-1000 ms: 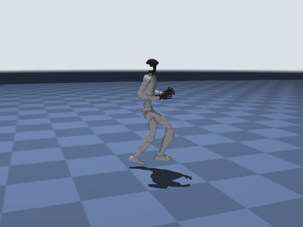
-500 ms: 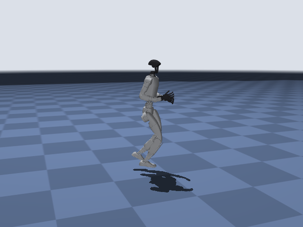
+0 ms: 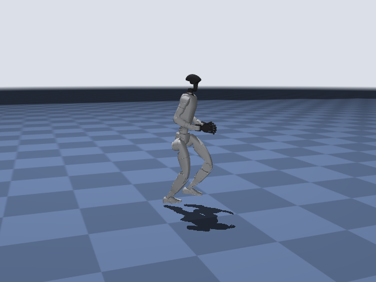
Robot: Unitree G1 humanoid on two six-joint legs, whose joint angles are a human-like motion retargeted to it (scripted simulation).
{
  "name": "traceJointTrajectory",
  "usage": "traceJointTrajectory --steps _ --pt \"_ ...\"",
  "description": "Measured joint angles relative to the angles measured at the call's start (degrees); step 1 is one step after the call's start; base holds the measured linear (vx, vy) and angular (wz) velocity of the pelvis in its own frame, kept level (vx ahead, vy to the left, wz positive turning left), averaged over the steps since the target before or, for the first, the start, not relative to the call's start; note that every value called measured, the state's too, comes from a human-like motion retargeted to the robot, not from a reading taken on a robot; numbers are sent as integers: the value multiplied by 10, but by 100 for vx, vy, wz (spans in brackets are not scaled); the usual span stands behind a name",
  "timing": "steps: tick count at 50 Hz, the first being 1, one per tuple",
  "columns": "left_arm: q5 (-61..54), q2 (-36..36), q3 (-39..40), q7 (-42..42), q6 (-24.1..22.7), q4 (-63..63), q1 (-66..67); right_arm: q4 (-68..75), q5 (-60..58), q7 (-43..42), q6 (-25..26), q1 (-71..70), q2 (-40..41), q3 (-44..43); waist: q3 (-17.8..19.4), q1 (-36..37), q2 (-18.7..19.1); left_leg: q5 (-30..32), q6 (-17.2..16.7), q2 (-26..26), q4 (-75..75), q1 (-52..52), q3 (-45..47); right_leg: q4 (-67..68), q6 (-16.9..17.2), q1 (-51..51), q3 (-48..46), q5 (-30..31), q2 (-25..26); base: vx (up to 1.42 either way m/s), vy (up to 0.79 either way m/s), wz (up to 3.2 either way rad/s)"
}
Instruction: Run
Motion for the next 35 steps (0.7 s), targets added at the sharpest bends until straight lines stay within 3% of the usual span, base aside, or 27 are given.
traceJointTrajectory --steps 4,10,15,20,25,27,30,35 --pt "-14 -15 -1 -12 8 15 20 36 2 -5 1 4 8 4 -2 -2 1 -12 2 -9 -58 61 -22 -26 5 9 22 20 0 -13 6 -51" --pt "-33 7 -11 -31 6 -69 9 30 -7 -12 -5 30 0 0 -30 -43 -15 -17 16 -78 -295 184 -13 -43 30 8 36 43 -45 -5 8 -20" --pt "-18 39 -8 -15 -10 -174 -73 26 -8 -14 -1 22 -9 17 -52 -85 -34 32 16 -119 -433 226 14 -18 36 -29 25 45 -92 -9 7 -17" --pt "0 46 -10 4 -25 -234 -142 47 8 1 19 19 -5 42 -54 -102 -35 42 2 -118 -397 195 29 -1 32 -57 15 44 -104 -11 3 -40" --pt "18 30 -5 29 -22 -237 -184 87 31 6 37 -1 -2 60 -33 -88 -18 76 -47 -82 -200 74 -1 8 19 -81 19 34 -73 -5 1 -88" --pt "24 18 -4 38 -18 -221 -188 102 30 0 40 -8 -4 64 -29 -79 -9 62 -55 -60 -121 22 -17 11 15 -89 29 29 -53 3 2 -111" --pt "21 0 -4 48 -13 -176 -194 128 24 -11 38 -24 -3 64 -41 -58 8 42 -47 -7 -67 -39 -32 -52 14 -80 53 56 -18 14 4 -125" --pt "14 -18 -24 45 3 -111 -151 129 2 -21 36 -8 -1 56 -58 -45 11 15 -32 5 -104 -60 -48 -88 24 -62 76 63 -10 22 6 -79"
